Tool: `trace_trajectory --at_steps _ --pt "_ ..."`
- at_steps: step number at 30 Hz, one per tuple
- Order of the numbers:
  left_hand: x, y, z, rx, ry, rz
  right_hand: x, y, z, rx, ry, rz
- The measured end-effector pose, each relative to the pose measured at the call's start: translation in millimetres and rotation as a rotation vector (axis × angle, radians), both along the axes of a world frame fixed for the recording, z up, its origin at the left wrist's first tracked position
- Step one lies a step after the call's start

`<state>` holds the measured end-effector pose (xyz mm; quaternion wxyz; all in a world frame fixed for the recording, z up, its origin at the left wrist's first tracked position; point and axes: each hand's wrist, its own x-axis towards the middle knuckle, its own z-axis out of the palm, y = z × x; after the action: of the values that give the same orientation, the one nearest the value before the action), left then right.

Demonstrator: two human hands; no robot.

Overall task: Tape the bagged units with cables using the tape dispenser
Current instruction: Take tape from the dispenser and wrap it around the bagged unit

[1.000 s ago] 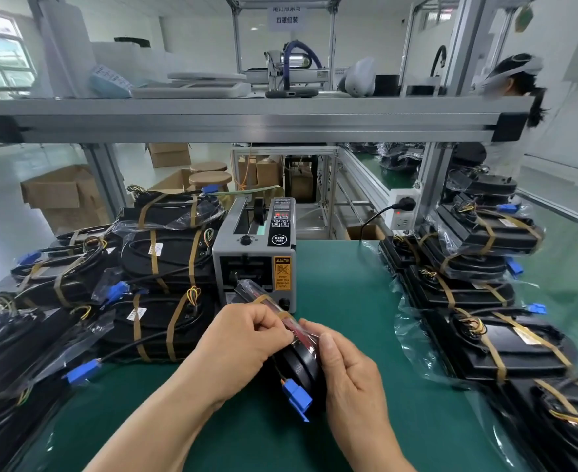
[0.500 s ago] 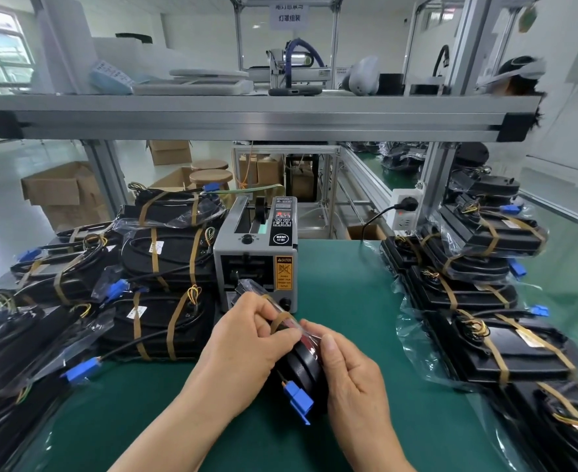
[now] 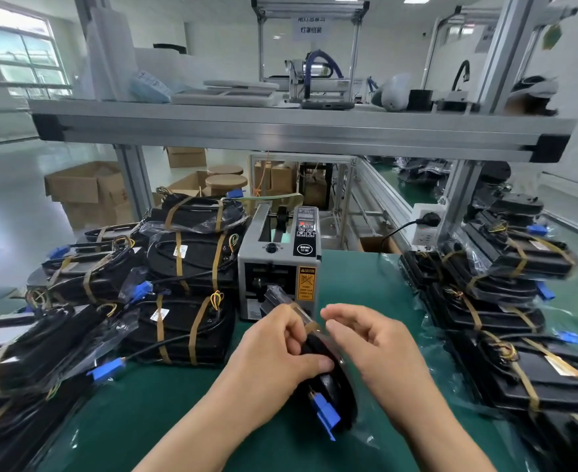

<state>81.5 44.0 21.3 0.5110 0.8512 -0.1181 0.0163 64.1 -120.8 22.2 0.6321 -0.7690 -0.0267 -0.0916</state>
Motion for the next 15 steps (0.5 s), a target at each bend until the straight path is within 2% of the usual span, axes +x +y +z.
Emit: trace_trajectory --at_steps 4,7,11,15 --pt "-10 -8 -3 -0.047 -0.050 0.051 32 17 31 -0.381 0.027 0.018" --pt "-16 -9 -5 -0.091 -0.039 0.071 55 36 38 -0.568 0.038 0.043" --pt "-21 -7 -9 -0.103 -0.058 0.034 72 50 32 -0.667 0.048 0.048" --pt "-20 -3 -12 -0.104 -0.097 -0.017 74 51 24 -0.637 0.021 0.053"
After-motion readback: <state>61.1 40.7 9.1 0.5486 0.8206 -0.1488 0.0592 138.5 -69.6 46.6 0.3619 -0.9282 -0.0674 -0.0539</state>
